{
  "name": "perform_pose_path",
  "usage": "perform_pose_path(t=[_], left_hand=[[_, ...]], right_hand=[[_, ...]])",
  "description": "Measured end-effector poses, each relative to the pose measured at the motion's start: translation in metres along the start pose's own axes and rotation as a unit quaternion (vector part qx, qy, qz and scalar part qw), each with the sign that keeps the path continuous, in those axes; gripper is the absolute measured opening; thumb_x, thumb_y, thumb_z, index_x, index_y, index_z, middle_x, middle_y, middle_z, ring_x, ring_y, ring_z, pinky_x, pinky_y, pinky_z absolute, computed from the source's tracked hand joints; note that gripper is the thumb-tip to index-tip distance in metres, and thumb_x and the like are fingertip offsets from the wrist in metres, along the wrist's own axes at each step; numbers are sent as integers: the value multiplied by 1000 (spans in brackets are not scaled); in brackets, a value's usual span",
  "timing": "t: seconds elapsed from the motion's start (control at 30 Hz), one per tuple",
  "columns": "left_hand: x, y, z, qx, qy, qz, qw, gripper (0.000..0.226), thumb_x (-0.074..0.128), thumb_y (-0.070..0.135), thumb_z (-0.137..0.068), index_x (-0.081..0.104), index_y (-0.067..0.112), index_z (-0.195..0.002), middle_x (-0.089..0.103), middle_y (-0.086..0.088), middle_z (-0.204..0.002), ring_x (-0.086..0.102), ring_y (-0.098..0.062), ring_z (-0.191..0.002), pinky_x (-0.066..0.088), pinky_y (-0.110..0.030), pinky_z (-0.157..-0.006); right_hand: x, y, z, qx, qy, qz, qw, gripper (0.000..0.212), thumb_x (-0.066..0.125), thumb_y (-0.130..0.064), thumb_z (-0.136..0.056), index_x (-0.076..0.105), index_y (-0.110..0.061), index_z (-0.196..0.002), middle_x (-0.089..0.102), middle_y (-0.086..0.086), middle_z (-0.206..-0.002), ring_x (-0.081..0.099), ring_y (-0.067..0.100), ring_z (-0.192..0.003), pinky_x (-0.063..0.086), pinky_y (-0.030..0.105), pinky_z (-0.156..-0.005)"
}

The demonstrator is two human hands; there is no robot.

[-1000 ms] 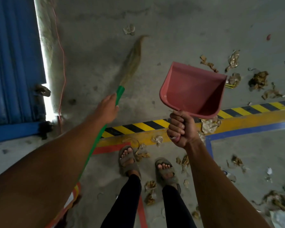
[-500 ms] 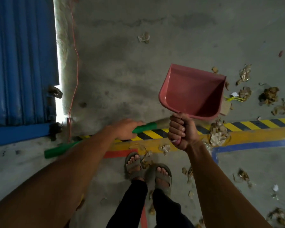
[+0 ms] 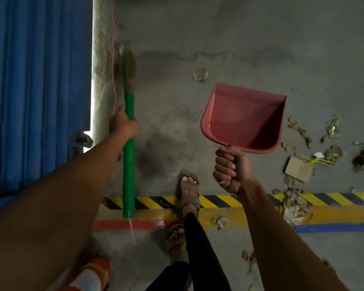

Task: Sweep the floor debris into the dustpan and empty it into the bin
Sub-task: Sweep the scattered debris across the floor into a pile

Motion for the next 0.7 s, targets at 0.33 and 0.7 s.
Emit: perform_pose_path(t=[0.33,0.7], left_hand=[[95,67,-86,51,-157,-20,986,61,71,16,-89,54,28,-146,73,-8,-113,74,-30,-78,62,-38,-78],[114,131,-64,319,-351,-272,837,69,68,23,-96,40,48,-154,64,-8,-127,56,-17,-94,36,-23,-81]], right_hand=[[-20,-88,-66,14,19,-7,1000,40,38,-22,-101,31,-24,-61,23,-7,-42,17,8,-31,13,21,-36],[-5,-137,-56,-25,58,-36,997,42,37,-22,-102,30,-25,-61,19,-8,-43,14,7,-32,14,22,-36]])
Point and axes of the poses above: each hand's wrist, its own z-axis away from the middle knuckle, its own x-axis out of the palm, y = z × x, the point moved 7 cm from there along -z, towards the middle knuckle
